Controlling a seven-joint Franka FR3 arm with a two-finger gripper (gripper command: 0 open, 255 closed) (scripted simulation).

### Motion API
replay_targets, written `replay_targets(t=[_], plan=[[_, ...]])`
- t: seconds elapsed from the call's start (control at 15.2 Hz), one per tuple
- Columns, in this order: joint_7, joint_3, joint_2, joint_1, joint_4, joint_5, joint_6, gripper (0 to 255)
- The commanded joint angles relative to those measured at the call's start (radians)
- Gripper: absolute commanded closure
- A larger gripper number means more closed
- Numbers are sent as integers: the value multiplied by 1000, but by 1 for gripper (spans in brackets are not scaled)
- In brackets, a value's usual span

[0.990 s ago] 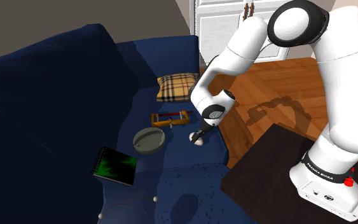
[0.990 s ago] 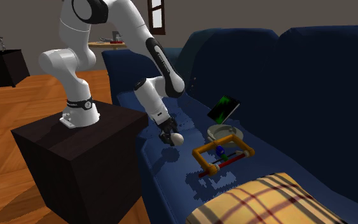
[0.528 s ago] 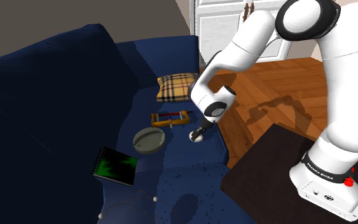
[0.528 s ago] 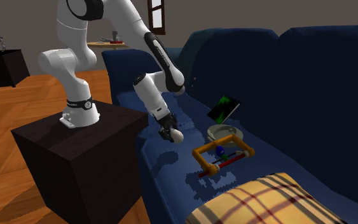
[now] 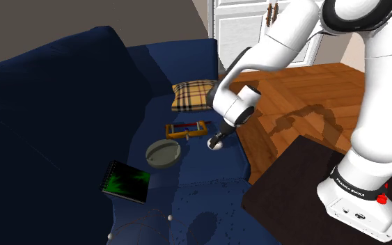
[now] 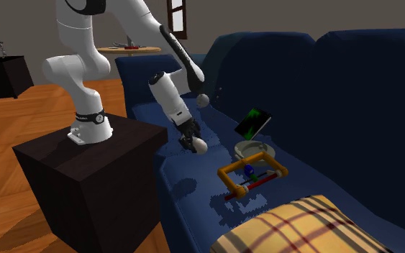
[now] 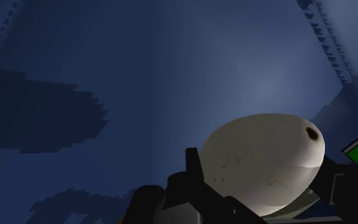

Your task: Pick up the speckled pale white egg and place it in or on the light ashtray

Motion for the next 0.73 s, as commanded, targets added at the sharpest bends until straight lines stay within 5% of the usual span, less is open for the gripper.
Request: replay_targets(t=[0.0,0.33,0.66], plan=[[143,6,-38,-6,-37,-128,-13,255],[357,-58,-141,50,-100,-304,-75,255],[694,-240,-55,271,29,-600,-89,255]])
